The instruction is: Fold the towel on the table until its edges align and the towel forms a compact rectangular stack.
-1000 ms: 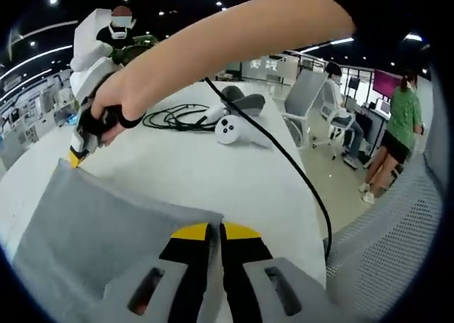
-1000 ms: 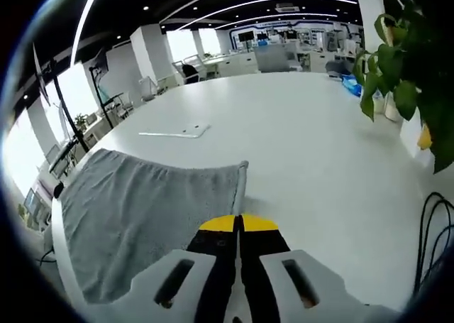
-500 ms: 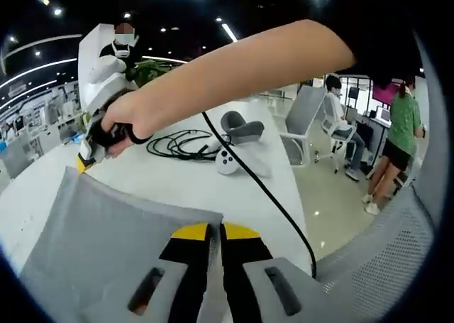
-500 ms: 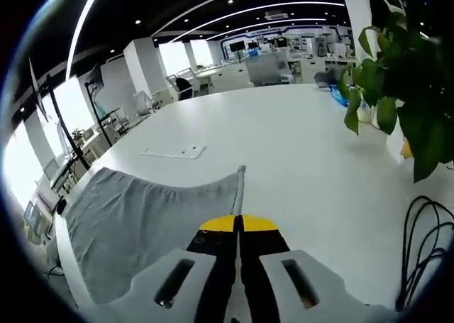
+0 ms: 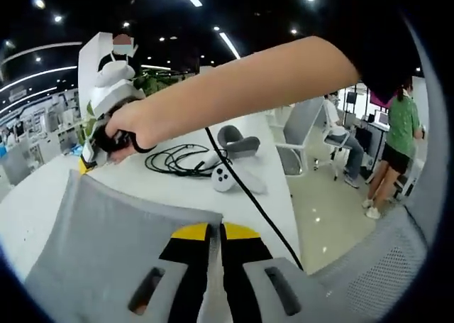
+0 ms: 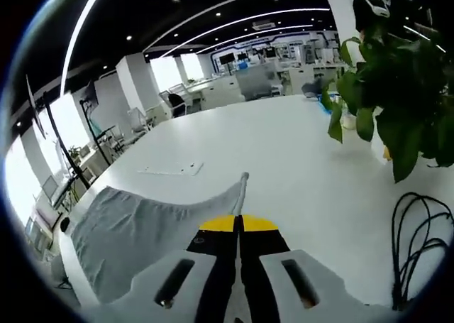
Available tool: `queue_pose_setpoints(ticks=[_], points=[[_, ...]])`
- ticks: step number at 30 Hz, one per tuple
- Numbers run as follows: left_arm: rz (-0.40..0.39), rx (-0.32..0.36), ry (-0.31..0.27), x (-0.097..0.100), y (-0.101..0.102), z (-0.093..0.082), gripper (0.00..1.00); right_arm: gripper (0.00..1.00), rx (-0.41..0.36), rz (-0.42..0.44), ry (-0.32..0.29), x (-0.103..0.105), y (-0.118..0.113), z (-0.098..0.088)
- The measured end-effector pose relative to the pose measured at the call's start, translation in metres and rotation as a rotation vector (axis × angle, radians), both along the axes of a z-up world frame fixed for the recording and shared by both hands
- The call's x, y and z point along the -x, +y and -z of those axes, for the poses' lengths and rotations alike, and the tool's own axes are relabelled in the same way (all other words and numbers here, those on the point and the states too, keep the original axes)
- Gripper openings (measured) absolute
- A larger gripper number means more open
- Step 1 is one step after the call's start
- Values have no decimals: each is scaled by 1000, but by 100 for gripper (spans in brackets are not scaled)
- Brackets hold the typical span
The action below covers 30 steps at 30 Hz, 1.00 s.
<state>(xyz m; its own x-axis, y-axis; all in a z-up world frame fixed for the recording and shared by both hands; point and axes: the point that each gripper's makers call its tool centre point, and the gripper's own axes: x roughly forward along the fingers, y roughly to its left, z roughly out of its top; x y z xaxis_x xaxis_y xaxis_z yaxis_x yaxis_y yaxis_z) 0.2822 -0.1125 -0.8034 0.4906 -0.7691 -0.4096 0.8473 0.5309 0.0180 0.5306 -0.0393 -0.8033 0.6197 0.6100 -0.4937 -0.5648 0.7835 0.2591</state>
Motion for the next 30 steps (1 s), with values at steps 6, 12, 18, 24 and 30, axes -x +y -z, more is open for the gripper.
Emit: queue_pose_setpoints(ticks=[6, 12, 18, 24, 30], points=[[-17, 16, -13, 3, 8, -10, 6, 0, -18, -8, -16, 4, 10, -12], [-50, 25, -26, 10, 25, -18, 6, 0, -34, -34, -32, 10, 30, -26], [-104, 55, -32, 17, 47, -32, 6, 0, -56, -62, -55, 19, 49, -43], [-144, 75, -48, 23, 66, -47, 6, 0, -88, -77, -69, 26, 67, -59], [-189, 90, -60, 31, 89, -58, 6, 0, -132, -105, -98, 37, 89, -80]])
